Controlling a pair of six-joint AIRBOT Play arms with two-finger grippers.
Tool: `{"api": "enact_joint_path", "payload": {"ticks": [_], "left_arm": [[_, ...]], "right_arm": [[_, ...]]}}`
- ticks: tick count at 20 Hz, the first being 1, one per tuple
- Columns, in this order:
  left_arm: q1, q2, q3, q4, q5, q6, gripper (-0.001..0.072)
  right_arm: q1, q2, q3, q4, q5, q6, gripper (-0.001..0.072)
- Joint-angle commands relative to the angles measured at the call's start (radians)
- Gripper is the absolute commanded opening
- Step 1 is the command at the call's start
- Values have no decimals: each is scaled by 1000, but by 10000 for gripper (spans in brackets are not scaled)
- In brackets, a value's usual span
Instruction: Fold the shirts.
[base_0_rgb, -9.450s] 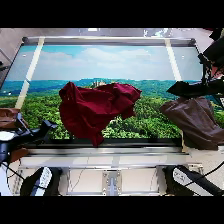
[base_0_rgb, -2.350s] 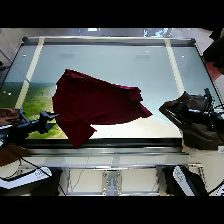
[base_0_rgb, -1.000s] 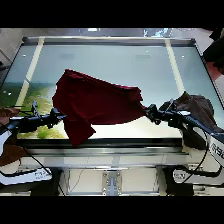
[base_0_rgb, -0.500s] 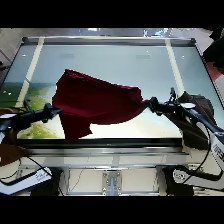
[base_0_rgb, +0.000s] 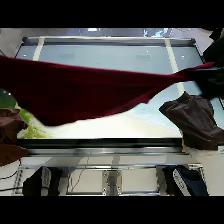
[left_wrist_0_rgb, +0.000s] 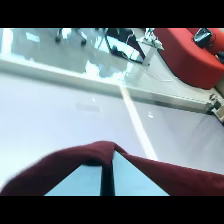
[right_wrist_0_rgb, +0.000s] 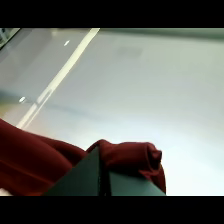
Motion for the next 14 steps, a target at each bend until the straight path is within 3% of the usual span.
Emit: {"api": "enact_joint_path", "payload": {"ticks": [1, 3, 6, 11, 14], "left_arm": [[-132, -55, 373, 285, -24, -129, 13], [-297, -107, 469, 599, -24, -232, 14], [-520, -234, 464, 883, -79, -312, 14], [-706, -665, 422, 989, -57, -311, 14], [-705, -928, 422, 1004, 105, -312, 15]], "right_arm": [[0, 71, 240, -235, 23, 101, 10], [0, 14, 301, -289, 102, 118, 9], [0, -126, 286, -336, 240, 118, 10], [0, -510, 185, -328, 230, 113, 10], [0, -758, 154, -319, 114, 109, 10]]}}
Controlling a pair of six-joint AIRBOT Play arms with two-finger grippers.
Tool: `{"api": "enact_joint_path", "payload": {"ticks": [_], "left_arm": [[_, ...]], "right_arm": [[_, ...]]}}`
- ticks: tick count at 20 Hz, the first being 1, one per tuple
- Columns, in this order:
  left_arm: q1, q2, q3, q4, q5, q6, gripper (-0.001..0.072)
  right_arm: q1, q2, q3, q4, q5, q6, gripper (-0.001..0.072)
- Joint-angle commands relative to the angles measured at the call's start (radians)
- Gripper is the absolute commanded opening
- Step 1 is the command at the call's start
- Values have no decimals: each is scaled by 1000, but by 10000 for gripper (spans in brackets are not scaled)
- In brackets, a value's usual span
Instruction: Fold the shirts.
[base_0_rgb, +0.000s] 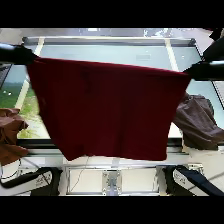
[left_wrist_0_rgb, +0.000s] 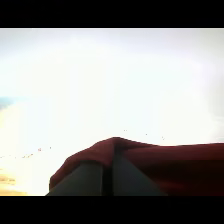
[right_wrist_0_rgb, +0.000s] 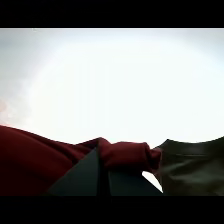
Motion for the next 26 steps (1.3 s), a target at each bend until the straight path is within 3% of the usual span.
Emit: {"api": "enact_joint_path", "payload": {"ticks": [1, 5, 7, 10, 15, 23, 26], "left_arm": [[-38, -307, 1, 74, 170, -11, 14], [-60, -506, 2, 70, 288, -12, 15], [-63, -534, 2, 74, 299, -12, 15], [-63, -508, 2, 74, 249, -26, 15], [-63, -463, -17, 132, 0, -26, 14], [-70, -461, -141, 148, -3, -26, 15], [-70, -473, -156, 148, -62, -26, 16]], "right_arm": [[-1, -288, -27, 13, -133, -3, 10], [3, -533, -26, 167, -384, -2, 11], [5, -581, -24, 206, -438, -2, 11], [5, -560, -24, 161, -392, -3, 11], [44, -522, -31, 30, -228, -5, 11], [80, -549, -217, 29, -322, -2, 11], [80, -556, -217, 37, -324, 1, 14]]}}
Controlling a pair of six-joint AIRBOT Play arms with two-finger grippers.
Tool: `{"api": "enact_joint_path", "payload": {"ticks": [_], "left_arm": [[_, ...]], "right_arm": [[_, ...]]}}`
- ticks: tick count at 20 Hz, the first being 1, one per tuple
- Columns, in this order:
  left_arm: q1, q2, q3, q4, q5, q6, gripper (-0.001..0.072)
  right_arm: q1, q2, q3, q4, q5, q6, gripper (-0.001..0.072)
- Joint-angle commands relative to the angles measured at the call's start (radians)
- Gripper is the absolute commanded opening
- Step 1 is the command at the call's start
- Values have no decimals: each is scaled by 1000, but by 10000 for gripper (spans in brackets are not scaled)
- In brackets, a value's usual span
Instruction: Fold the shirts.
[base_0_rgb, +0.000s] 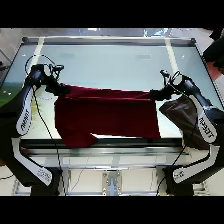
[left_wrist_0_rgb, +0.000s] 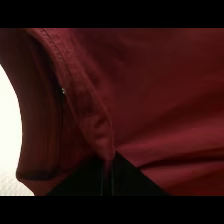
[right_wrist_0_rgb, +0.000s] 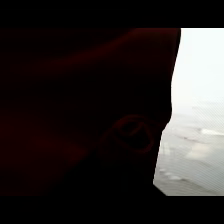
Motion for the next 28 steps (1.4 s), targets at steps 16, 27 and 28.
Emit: {"api": "enact_joint_path", "payload": {"ticks": [16, 27, 28], "left_arm": [[351, 1054, -975, -243, 39, -236, 663], [435, 752, -1237, -569, -23, -19, 637], [435, 723, -1237, -612, 5, 3, 636]], "right_arm": [[-393, 685, -394, -79, 322, 17, 392], [-451, 630, -500, 140, 325, -55, 391], [-451, 631, -500, 140, 332, -55, 391]]}}
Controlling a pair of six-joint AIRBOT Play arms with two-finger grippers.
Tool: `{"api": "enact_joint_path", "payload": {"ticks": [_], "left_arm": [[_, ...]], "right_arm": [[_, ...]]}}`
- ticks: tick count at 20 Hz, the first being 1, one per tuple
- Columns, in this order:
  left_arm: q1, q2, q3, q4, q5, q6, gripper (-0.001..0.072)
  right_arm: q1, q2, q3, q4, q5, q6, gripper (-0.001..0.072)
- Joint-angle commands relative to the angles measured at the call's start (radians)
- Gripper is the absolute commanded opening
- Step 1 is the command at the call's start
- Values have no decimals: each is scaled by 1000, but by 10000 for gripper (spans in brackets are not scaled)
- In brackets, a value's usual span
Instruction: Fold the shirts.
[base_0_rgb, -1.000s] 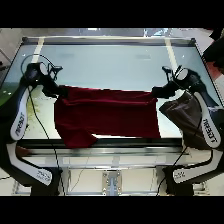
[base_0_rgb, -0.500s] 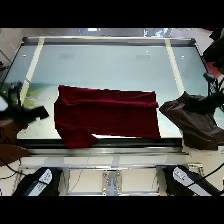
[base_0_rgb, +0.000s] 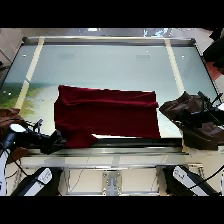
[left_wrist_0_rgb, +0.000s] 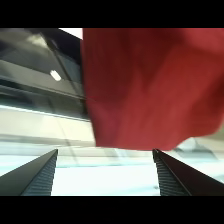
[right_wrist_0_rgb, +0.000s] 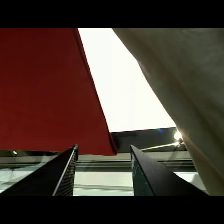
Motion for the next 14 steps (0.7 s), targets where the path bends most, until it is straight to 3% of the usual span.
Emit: {"api": "enact_joint_path", "payload": {"ticks": [1, 3, 5, 6, 8, 9, 14], "left_arm": [[5, -113, -19, -151, 61, 95, 636], [5, -137, -19, -179, 92, 116, 559], [5, -142, -19, -178, 124, 116, 552], [5, -142, -19, -180, 139, 115, 457], [5, -142, -19, -189, 142, 116, 129], [5, -142, -19, -189, 142, 123, 20], [5, -142, -19, -189, 134, 158, 16]], "right_arm": [[-3, 1, -8, 37, 5, -9, 391], [-3, 4, -8, 37, 16, -9, 391], [-3, 5, -8, 39, 16, -8, 391], [-2, 5, -8, 39, 16, -8, 390], [-2, 5, -8, 44, 19, -8, 384], [-2, 5, -8, 44, 23, -8, 380], [-2, 4, -135, 64, 18, 28, 383]]}}
